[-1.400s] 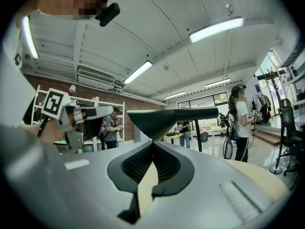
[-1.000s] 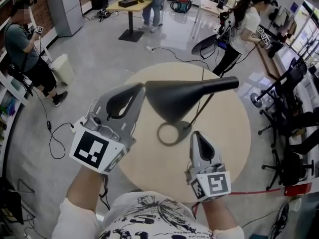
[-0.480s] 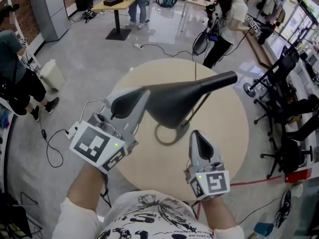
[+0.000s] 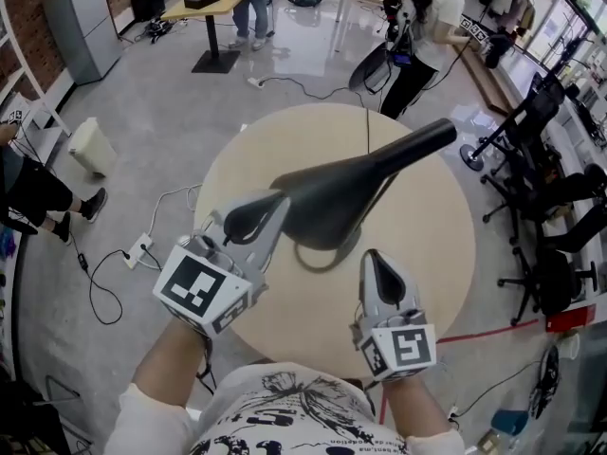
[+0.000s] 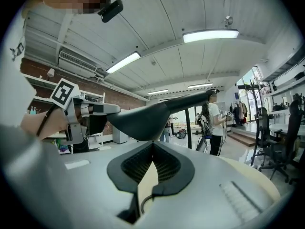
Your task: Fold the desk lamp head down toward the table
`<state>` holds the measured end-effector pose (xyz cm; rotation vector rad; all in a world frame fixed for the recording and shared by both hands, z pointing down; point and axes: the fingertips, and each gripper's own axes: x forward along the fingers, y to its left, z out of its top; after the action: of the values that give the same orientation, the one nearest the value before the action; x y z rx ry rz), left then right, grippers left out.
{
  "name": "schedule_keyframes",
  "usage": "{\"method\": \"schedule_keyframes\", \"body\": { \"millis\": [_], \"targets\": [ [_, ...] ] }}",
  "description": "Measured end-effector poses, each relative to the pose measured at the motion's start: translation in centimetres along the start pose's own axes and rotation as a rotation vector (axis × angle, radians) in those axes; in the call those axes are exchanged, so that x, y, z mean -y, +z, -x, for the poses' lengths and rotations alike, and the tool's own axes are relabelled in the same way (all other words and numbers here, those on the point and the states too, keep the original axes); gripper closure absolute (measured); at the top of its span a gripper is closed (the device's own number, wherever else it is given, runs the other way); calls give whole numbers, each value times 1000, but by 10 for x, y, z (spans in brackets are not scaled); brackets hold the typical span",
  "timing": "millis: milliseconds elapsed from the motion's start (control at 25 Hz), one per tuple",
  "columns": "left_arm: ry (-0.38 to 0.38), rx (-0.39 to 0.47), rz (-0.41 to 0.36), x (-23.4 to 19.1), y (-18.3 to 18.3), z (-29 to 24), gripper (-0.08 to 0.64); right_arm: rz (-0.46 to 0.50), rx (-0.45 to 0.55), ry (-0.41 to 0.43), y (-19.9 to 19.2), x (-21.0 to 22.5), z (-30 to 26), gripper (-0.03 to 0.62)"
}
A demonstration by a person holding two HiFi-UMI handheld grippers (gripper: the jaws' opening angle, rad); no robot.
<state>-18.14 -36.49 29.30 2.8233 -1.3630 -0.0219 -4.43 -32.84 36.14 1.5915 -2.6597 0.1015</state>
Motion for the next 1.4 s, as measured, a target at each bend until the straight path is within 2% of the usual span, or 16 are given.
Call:
{"method": "schedule_keyframes", "body": {
  "millis": [440,840,1400],
  "targets": [
    [-51,-76,36,7,-39,-7,554,-30,-59,-43,-28,-5,6,583],
    [-78,-112,85,12,-77,-19,554,-32,-90,-70,-44,3,7,583],
    [-50,-217,115,24,-111,-47,554,-84,-163,-82,-64,36,11,583]
  ]
}}
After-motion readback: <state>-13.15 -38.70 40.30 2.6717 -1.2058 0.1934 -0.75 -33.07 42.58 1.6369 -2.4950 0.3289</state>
